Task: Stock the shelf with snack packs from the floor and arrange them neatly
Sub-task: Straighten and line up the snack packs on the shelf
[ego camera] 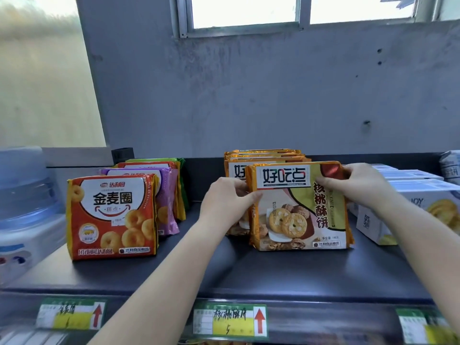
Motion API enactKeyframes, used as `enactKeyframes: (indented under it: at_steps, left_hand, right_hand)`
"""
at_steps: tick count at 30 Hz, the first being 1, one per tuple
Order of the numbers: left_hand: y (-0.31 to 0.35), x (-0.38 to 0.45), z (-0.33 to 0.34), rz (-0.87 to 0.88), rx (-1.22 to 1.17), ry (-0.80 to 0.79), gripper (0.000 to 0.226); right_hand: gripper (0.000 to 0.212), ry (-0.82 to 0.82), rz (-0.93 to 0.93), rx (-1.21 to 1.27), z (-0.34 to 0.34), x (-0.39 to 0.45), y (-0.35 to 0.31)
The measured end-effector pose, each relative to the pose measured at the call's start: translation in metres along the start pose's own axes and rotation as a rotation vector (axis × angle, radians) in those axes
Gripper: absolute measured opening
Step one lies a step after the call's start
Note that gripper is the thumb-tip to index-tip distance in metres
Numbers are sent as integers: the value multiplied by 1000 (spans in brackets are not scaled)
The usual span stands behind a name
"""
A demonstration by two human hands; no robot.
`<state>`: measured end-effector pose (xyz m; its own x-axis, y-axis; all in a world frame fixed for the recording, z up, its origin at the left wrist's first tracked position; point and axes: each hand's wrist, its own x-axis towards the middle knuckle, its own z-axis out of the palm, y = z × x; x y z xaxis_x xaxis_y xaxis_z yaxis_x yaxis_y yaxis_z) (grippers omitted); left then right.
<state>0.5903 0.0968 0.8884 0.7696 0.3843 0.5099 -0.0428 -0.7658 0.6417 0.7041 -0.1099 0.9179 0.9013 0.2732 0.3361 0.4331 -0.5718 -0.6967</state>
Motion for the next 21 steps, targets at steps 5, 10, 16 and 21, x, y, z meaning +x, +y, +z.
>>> enactKeyframes:
  at_steps: [5,10,16,21]
  left_hand:
    - [-2,-1,-14,11,-17,103,20]
    - [-14,-4,-27,15,17,188,23]
    - [-21,-3,-30,-9,19,149,29]
    - [-4,-12,-21,125,135,446,41]
  right_hand:
    - [26,42,-121,111,20,-5,-8]
    - [18,90,-255,92,37,-9,-22]
    - [27,58,-221,44,45,-5,-20]
    - [31,277,-267,17,36,-14,-16]
